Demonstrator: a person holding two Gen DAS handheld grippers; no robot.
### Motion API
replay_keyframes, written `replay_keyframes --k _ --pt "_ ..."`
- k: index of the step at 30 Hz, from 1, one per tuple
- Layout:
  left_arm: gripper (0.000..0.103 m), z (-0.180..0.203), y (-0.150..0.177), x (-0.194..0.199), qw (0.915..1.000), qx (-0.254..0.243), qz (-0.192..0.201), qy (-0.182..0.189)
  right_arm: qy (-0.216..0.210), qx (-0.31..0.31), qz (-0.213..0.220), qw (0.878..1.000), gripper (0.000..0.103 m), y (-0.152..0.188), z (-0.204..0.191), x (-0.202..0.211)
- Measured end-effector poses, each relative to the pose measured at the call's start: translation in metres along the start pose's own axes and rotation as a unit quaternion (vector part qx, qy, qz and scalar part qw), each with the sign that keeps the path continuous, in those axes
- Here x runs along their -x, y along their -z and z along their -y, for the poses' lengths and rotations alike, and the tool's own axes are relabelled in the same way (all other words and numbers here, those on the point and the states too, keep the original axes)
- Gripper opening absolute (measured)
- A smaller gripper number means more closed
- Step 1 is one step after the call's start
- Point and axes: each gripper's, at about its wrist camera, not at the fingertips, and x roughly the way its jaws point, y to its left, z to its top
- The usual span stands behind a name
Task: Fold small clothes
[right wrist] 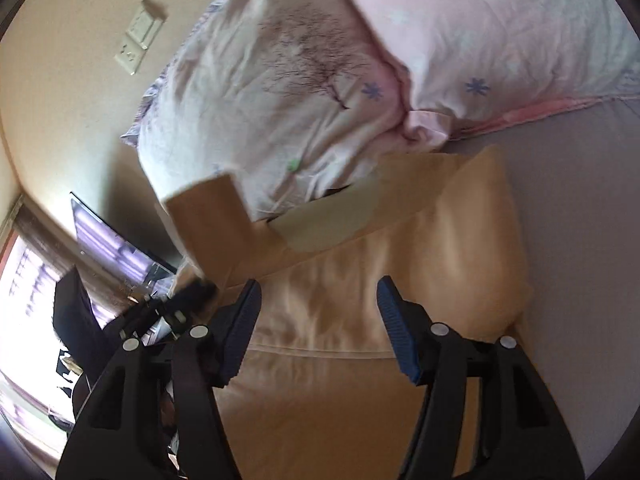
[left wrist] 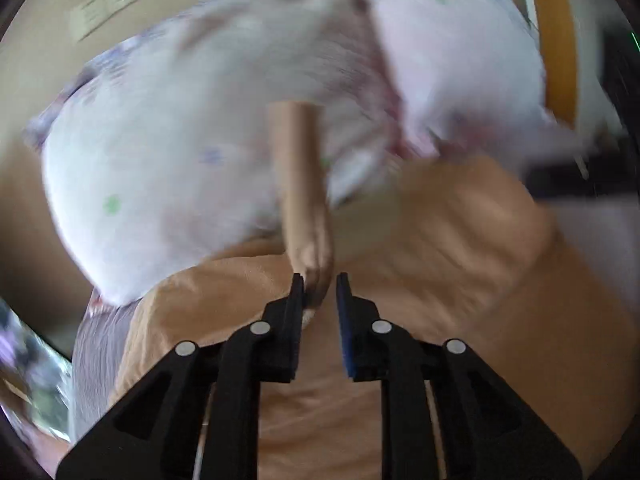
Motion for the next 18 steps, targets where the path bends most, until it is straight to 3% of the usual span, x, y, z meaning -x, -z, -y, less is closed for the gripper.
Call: replay_keyframes --k 2,4,6,7,12,15,16,18 --pt "0.018 0.057 0.015 -0.010 0.9961 -0.087 -0.014 0.000 0.009 -0.026 -0.016 0.999 0.061 0.000 0.020 -0.003" --pt "0.022 0.068 0.030 0.003 0.9953 -0.095 -0.005 0.017 0.010 -0.034 -0.034 0.999 0.057 -0.001 0.032 -0.004" --pt "0.046 0.049 0.045 0.026 0.9975 -0.064 0.008 0.027 0.021 -0.018 -0.052 0.998 0.052 -0.001 0.033 -0.011" --pt "0.049 0.037 0.050 0.037 0.9984 -0.044 0.014 0.033 0.022 -0.012 -0.059 0.998 0.048 -0.001 0.032 -0.017" --pt "0.058 -0.016 0.079 0.066 0.9984 0.047 -0.022 0.021 0.041 0.023 -0.084 0.995 0.044 -0.006 0.018 -0.060" --pt "0.058 -0.036 0.102 0.061 0.9940 0.088 -0.063 0.013 0.068 0.037 -0.117 0.990 0.022 0.001 0.013 -0.089" --pt "0.058 -0.042 0.108 0.060 0.9922 0.100 -0.073 0.012 0.075 0.056 -0.105 0.990 0.006 0.003 0.008 -0.089" --pt "0.058 -0.055 0.121 0.056 0.9871 0.130 -0.091 0.014 0.066 0.079 -0.088 0.991 0.006 0.005 -0.003 -0.084"
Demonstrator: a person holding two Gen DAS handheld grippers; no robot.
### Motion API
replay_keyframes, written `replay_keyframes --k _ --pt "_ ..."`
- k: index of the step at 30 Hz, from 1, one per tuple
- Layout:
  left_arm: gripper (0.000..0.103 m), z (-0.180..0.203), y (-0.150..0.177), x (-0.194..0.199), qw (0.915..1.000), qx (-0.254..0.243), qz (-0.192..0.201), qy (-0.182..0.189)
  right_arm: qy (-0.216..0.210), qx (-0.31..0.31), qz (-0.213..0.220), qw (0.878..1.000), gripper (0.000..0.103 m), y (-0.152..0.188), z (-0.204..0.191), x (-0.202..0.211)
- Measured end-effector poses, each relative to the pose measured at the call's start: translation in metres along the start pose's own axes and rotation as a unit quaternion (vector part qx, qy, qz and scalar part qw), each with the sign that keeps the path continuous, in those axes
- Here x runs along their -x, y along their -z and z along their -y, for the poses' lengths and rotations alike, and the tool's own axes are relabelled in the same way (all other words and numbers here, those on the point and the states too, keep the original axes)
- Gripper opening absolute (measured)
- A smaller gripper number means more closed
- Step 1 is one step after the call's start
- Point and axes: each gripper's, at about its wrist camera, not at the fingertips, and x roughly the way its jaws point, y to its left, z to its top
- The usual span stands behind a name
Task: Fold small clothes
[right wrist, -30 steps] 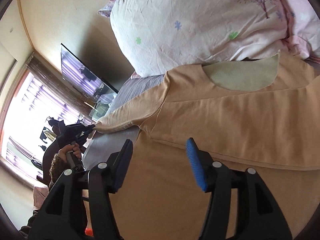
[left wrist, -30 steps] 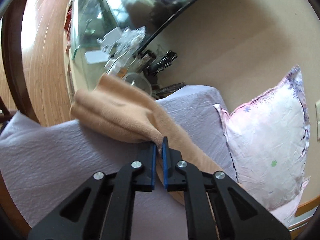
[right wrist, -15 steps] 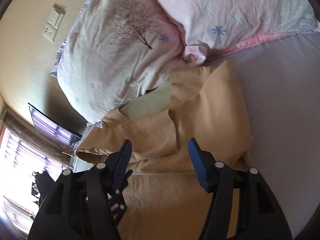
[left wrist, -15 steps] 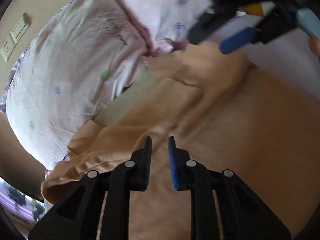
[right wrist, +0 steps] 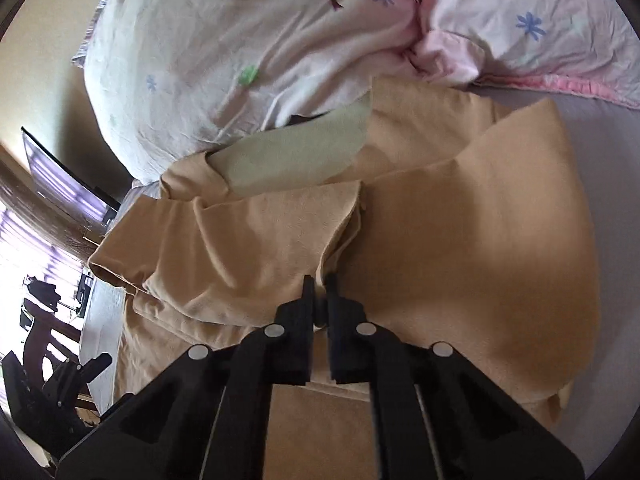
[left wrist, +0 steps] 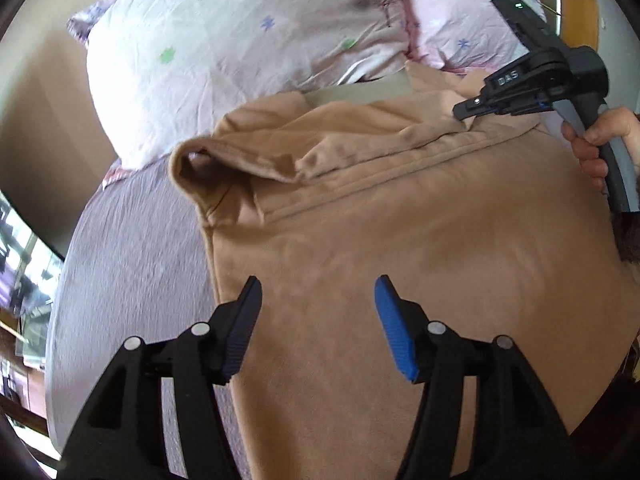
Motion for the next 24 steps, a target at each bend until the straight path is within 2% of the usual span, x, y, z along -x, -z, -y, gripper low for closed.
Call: replay_keyframes --k 2,4,6,7,8,10,12,15,16,17,19,20,21,22,24 --pt "0.058 -0.008 0.008 -0.004 0.9997 0.021 -0.014 0.006 0.019 0.015 0.062 0.998 0.006 -0.003 -0.006 0.029" --pt "0.059 -0.012 0.011 -0.007 0.9991 0.035 -0.018 0.016 0.037 0.004 0.127 0.991 0.006 -0.006 -0.002 0.066" --pt "0.059 -0.014 0.014 -0.006 0.9990 0.038 -0.017 0.018 0.086 -0.016 0.174 0.981 0.006 -0.002 0.012 0.095" --pt "0.059 -0.015 0.015 -0.005 0.9989 0.040 -0.016 0.020 0.124 -0.025 0.176 0.976 0.006 0.002 0.021 0.100" --pt "0.059 -0.016 0.017 -0.005 0.9987 0.042 -0.016 0.022 0.160 -0.024 0.160 0.974 0.007 0.005 0.028 0.098" --pt "0.060 -0.018 0.018 -0.006 0.9984 0.048 -0.015 0.026 0.199 -0.031 0.114 0.973 0.008 0.011 0.046 0.088" --pt "0.061 -0.022 0.020 -0.006 0.9978 0.057 -0.016 0.031 0.183 -0.050 0.117 0.975 0.008 0.016 0.056 0.090" --pt "0.061 -0.022 0.017 -0.005 0.9969 0.068 -0.011 0.037 0.154 -0.032 0.123 0.980 0.017 0.012 0.053 0.086" --pt "0.061 -0.023 0.019 0.001 0.9964 0.075 -0.005 0.040 0.152 -0.028 0.108 0.982 0.032 0.011 0.053 0.079" --pt "0.061 -0.026 0.020 0.005 0.9957 0.080 0.001 0.045 0.155 -0.029 0.084 0.984 0.053 0.011 0.052 0.065" --pt "0.061 -0.033 0.023 0.019 0.9938 0.094 0.017 0.057 0.157 -0.038 0.031 0.986 0.054 0.011 0.063 0.039" --pt "0.061 -0.038 0.027 0.029 0.9928 0.101 0.027 0.059 0.163 -0.027 0.050 0.985 0.054 0.015 0.059 0.044" --pt "0.062 -0.043 0.032 0.038 0.9917 0.107 0.034 0.063 0.166 -0.029 0.049 0.985 0.054 0.020 0.058 0.052" --pt "0.063 -0.049 0.037 0.048 0.9902 0.112 0.042 0.071 0.152 -0.037 0.055 0.986 0.054 0.027 0.056 0.063" --pt "0.070 -0.062 0.054 0.069 0.9856 0.122 0.054 0.104 0.079 -0.043 0.061 0.994 0.054 0.047 0.054 0.092"
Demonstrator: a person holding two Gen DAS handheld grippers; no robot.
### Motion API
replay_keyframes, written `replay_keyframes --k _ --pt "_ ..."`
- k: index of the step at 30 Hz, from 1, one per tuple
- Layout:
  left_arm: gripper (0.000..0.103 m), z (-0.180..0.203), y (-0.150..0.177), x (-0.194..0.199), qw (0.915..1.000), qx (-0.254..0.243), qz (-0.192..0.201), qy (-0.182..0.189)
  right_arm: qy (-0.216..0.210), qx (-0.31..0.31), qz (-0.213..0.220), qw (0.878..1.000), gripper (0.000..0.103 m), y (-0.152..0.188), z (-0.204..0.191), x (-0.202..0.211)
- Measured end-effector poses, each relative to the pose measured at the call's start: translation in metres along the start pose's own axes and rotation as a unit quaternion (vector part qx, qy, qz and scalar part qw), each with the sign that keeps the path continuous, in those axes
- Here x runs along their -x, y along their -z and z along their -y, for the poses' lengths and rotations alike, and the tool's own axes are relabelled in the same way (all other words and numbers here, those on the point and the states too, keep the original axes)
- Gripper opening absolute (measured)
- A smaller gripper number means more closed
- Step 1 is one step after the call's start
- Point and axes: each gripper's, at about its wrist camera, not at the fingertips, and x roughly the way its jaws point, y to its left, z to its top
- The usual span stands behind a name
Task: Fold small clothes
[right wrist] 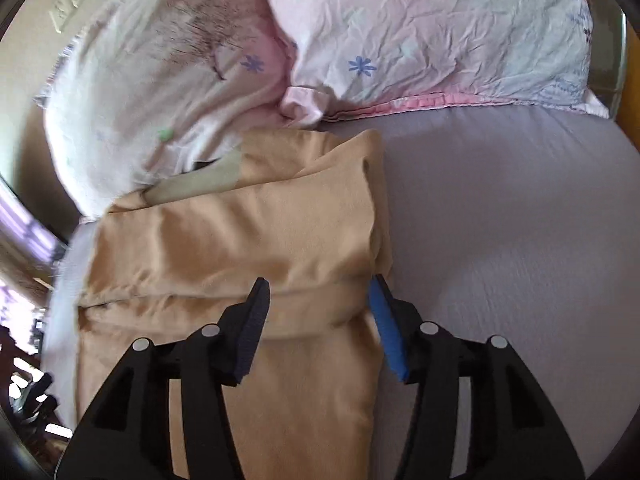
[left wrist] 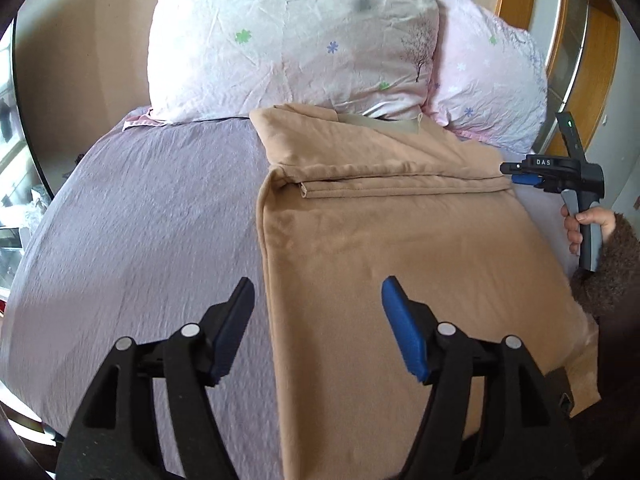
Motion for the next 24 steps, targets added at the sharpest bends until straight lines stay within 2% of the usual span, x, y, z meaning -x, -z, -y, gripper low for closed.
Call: replay_keyframes --k 2,3,5,8,11,14,18,19,20,21,22,23,24 --pt "0.072 -0.012 0.015 0.023 0.9988 0.010 0.006 0.047 -0.093 0.010 -0.018 0.995 0.058 0.028 0.006 0.034" --pt "0.077 -0.018 0.025 0.033 0.9973 0.016 0.002 0.072 -0.135 0.020 -0.035 0.990 0.062 0.046 0.008 0.051" --pt "0.080 -0.032 0.048 0.050 0.9933 0.029 -0.005 0.112 -0.192 0.042 -0.066 0.978 0.074 0.087 0.014 0.085" --pt "0.081 -0.053 0.082 0.060 0.9891 0.067 -0.024 0.129 -0.210 0.042 -0.094 0.972 0.074 0.150 0.037 0.130" --pt "0.082 -0.065 0.108 0.054 0.9823 0.111 -0.042 0.145 -0.200 0.001 -0.129 0.971 0.074 0.200 0.067 0.146" --pt "0.082 -0.066 0.123 0.035 0.9740 0.140 -0.062 0.167 -0.195 -0.048 -0.150 0.968 0.074 0.227 0.086 0.135" --pt "0.080 -0.056 0.126 0.014 0.9684 0.148 -0.076 0.186 -0.243 -0.067 -0.160 0.954 0.073 0.237 0.088 0.106" --pt "0.080 -0.055 0.125 0.011 0.9668 0.152 -0.077 0.191 -0.245 -0.067 -0.165 0.953 0.069 0.234 0.086 0.097" --pt "0.077 -0.054 0.126 0.007 0.9643 0.159 -0.075 0.198 -0.250 -0.067 -0.171 0.951 0.063 0.236 0.086 0.092" --pt "0.067 -0.054 0.127 0.005 0.9620 0.166 -0.073 0.204 -0.255 -0.068 -0.175 0.949 0.059 0.236 0.085 0.087" --pt "0.058 -0.056 0.127 0.001 0.9579 0.178 -0.075 0.213 -0.266 -0.068 -0.175 0.945 0.042 0.238 0.085 0.085" --pt "0.031 -0.058 0.129 -0.004 0.9501 0.198 -0.082 0.227 -0.278 -0.069 -0.174 0.942 0.016 0.241 0.084 0.082" --pt "0.005 -0.062 0.132 -0.009 0.9397 0.222 -0.089 0.244 -0.287 -0.069 -0.173 0.940 0.007 0.242 0.084 0.083"
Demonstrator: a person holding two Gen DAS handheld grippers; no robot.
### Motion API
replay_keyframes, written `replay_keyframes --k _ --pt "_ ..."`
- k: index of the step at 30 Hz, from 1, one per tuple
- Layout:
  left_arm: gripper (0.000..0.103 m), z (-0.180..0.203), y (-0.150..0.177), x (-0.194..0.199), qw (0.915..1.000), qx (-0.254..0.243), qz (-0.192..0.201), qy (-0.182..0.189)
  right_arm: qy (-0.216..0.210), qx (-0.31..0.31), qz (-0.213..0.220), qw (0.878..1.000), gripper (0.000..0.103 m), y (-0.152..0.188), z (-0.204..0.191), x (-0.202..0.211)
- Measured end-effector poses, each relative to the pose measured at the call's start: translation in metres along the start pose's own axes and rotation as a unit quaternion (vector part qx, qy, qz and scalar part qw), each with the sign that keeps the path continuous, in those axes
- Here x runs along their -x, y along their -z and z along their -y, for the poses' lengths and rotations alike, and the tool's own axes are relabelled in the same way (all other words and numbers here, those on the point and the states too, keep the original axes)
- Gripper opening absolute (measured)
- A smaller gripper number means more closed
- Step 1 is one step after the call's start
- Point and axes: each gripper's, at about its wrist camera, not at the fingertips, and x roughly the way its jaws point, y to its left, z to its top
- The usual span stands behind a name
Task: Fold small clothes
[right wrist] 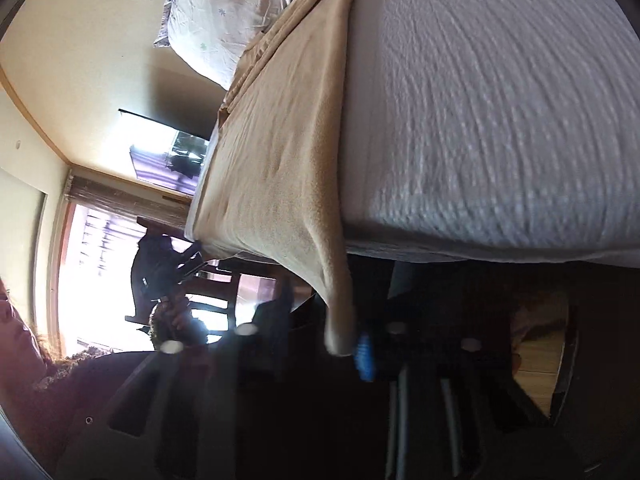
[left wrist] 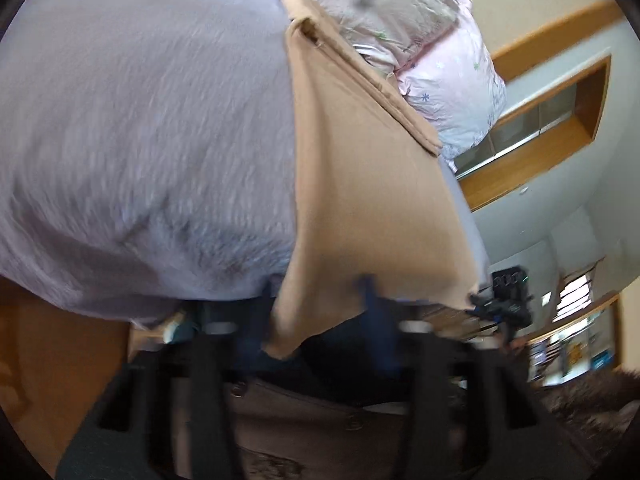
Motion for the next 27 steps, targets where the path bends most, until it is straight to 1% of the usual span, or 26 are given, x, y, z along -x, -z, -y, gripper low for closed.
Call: replay_keyframes --k 2,3,5,7,9,10,12,13,15,16,17,18,20,22,23,25,26,27 --pt "0.004 -0.008 0.002 0.003 0.9988 0.038 0.001 0.031 -0.003 0.020 0.005 1.000 0.007 0.003 -0.006 0.004" --pt "0.004 -0.005 0.002 0.009 0.9987 0.038 0.006 0.032 -0.007 0.032 0.009 0.999 0.007 0.003 -0.013 0.008" --pt "0.003 0.010 -0.004 0.024 0.9987 0.023 0.023 0.038 -0.013 0.066 0.026 0.997 0.007 -0.004 -0.033 0.021" --pt "0.004 0.032 -0.022 0.041 0.9972 0.000 0.052 0.055 -0.028 0.111 0.060 0.992 0.007 -0.022 -0.059 0.037" --pt "0.004 0.057 -0.057 0.052 0.9943 -0.037 0.084 0.056 -0.034 0.151 0.099 0.983 0.007 -0.050 -0.084 0.051" --pt "0.004 0.069 -0.079 0.052 0.9925 -0.047 0.099 0.055 -0.032 0.170 0.122 0.977 0.007 -0.072 -0.096 0.057" --pt "0.004 0.082 -0.126 0.046 0.9895 -0.050 0.123 0.058 -0.025 0.187 0.167 0.968 0.007 -0.115 -0.113 0.060" --pt "0.004 0.087 -0.156 0.037 0.9879 -0.047 0.139 0.051 -0.019 0.187 0.193 0.963 0.007 -0.142 -0.119 0.059" --pt "0.004 0.082 -0.206 0.017 0.9863 -0.028 0.157 0.044 -0.001 0.159 0.242 0.957 0.007 -0.197 -0.116 0.053" --pt "0.004 0.075 -0.229 0.004 0.9862 -0.015 0.161 0.033 0.013 0.128 0.266 0.955 0.007 -0.230 -0.108 0.045" --pt "0.004 0.066 -0.255 -0.018 0.9869 -0.001 0.160 0.018 0.030 0.105 0.276 0.955 0.007 -0.252 -0.099 0.035" --pt "0.004 0.055 -0.275 -0.035 0.9879 0.016 0.154 0.005 0.061 0.076 0.279 0.955 0.007 -0.281 -0.086 0.020" --pt "0.004 0.032 -0.307 -0.073 0.9890 0.054 0.136 -0.024 0.110 0.026 0.265 0.958 0.007 -0.316 -0.059 -0.009" --pt "0.004 0.014 -0.322 -0.097 0.9889 0.084 0.117 -0.039 0.138 -0.019 0.249 0.959 0.007 -0.338 -0.031 -0.034" --pt "0.004 0.006 -0.328 -0.106 0.9885 0.098 0.108 -0.040 0.138 -0.042 0.246 0.959 0.007 -0.344 -0.022 -0.040" --pt "0.005 -0.003 -0.334 -0.109 0.9869 0.114 0.108 -0.038 0.129 -0.085 0.244 0.957 0.008 -0.353 -0.008 -0.045" --pt "0.009 -0.006 -0.338 -0.108 0.9856 0.121 0.113 -0.036 0.126 -0.101 0.244 0.956 0.010 -0.357 -0.005 -0.046" --pt "0.021 -0.009 -0.339 -0.105 0.9845 0.125 0.119 -0.033 0.126 -0.113 0.243 0.955 0.012 -0.361 -0.002 -0.046"
